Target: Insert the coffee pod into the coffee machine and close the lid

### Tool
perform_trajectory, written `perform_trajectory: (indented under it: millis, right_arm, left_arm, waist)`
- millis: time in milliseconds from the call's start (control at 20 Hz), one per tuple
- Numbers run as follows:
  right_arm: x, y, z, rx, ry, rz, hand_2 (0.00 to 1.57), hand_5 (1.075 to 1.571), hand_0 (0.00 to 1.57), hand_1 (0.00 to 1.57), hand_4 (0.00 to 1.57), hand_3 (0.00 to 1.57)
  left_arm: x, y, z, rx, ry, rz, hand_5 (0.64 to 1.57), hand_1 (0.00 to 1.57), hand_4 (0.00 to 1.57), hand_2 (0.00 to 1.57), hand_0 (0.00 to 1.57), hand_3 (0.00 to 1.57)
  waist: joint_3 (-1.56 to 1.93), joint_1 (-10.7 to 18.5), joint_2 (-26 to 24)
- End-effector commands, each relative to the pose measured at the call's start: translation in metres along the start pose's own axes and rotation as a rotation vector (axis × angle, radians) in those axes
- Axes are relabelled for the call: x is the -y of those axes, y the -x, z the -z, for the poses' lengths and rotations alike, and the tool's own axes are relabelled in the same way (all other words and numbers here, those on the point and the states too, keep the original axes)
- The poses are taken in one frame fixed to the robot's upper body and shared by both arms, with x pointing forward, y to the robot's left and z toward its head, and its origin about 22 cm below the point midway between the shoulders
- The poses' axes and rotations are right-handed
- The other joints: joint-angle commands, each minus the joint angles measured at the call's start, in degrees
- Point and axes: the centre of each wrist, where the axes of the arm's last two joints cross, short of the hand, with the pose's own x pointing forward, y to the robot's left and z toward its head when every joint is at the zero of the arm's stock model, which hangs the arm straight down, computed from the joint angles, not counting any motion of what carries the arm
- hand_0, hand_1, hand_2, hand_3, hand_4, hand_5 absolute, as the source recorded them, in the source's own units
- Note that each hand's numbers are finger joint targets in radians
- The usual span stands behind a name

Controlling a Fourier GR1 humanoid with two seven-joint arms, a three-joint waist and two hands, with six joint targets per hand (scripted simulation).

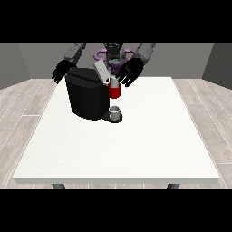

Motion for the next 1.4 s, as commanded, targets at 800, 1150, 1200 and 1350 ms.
perform_trajectory:
  millis: [800,1150,1200,1350]
  right_arm:
    - [0.015,0.005,-0.001,0.0,-0.017,-0.024,0.0,1.571,0.0,0.0,0.41,0.0]
    - [-0.003,-0.004,0.006,0.012,0.023,0.006,0.0,1.571,0.0,0.0,0.46,0.0]
    - [-0.013,-0.01,0.005,0.041,0.007,0.01,0.0,1.571,0.0,0.0,0.42,0.0]
    - [-0.005,-0.003,0.001,0.059,-0.001,-0.017,0.0,1.571,0.0,0.0,0.46,0.0]
  left_arm:
    - [-0.008,-0.012,0.005,-0.014,0.008,0.043,1.571,1.11,0.41,1.15,1.11,0.98]
    - [-0.001,-0.006,0.003,0.011,0.014,0.06,1.571,1.07,0.36,1.12,1.07,0.97]
    - [-0.008,0.004,-0.001,0.018,0.011,0.069,1.571,1.06,0.36,1.12,1.06,0.95]
    - [-0.023,0.01,-0.003,0.029,0.032,0.084,1.571,0.91,0.36,1.02,0.91,0.86]
  waist:
    - [0.0,-0.9,0.9]
    - [-0.02,0.4,1.3]
    - [-0.03,0.8,1.7]
    - [-0.02,0.2,3.3]
